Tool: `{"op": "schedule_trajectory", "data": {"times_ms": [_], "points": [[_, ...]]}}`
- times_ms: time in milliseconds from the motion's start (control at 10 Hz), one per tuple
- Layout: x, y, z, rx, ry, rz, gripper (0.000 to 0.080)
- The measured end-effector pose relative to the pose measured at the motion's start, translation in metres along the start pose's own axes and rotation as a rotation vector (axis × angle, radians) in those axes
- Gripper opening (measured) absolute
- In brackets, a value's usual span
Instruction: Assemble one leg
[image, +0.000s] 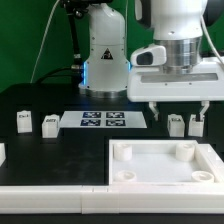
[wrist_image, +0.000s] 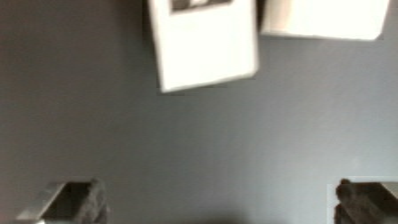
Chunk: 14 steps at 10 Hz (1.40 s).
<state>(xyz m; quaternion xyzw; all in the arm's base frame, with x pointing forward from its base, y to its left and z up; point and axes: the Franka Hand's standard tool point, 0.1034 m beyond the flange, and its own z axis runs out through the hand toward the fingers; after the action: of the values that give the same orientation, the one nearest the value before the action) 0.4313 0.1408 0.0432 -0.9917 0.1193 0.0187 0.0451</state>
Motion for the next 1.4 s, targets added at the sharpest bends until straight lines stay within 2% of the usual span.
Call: {"op": "schedule_trajectory", "data": {"times_ms": [300,600,900,1400], "points": [[-0.016,-0.024,-0.005,0.002,0.005,-0.044,0.0649],[-0.017,-0.023,-0.004,-0.01,-0.031,-0.073,0.0649],[-0.019,-0.015,-0.005,-0.053,-0.227,-0.1,0.0649],[-0.031,-0.023,-0.004,-0.12,-0.564,-0.126,0.0649]]}}
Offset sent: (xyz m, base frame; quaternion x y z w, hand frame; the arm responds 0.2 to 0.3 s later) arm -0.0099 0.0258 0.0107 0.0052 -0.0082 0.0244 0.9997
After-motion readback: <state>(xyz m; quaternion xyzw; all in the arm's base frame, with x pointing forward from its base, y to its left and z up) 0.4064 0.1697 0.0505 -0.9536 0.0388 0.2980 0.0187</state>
